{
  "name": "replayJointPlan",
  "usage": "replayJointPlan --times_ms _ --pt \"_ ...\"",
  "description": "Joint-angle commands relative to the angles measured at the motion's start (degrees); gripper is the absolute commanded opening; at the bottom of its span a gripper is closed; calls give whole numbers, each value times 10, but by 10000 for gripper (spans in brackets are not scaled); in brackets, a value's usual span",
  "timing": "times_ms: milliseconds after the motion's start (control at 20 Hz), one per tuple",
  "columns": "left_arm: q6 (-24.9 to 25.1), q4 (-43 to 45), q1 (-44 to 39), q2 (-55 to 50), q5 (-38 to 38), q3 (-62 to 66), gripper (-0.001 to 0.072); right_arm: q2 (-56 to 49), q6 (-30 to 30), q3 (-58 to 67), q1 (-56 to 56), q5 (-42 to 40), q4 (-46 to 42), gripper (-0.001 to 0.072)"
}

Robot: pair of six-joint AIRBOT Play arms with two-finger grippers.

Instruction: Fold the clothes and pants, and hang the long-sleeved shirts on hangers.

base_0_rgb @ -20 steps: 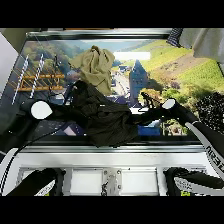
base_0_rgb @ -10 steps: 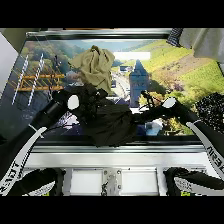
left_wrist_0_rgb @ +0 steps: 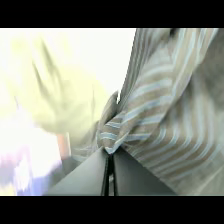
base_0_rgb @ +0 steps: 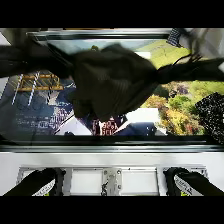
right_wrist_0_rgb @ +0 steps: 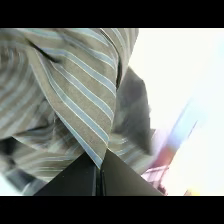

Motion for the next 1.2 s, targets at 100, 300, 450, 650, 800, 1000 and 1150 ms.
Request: replayJointPlan --times_ms 100,300,450,650,800,1000,1150 --pt "-32 -121 4 100 153 111 14 110 2 159 -5 -93 43 12" --pt "-38 -119 4 111 187 112 14 155 21 159 -4 -180 45 12" --pt "-38 -119 4 68 184 112 14 136 58 159 -4 -170 45 12" --pt "-38 -116 4 -41 182 112 14 54 58 158 -4 -112 28 11" --pt "-38 -114 13 -128 221 112 14 -22 59 158 -4 -106 -66 11" --pt "-38 -120 49 -194 265 112 14 -64 88 158 -5 -102 -201 11" --pt "-42 -115 56 -198 168 106 14 -55 89 144 -4 -63 -212 10"
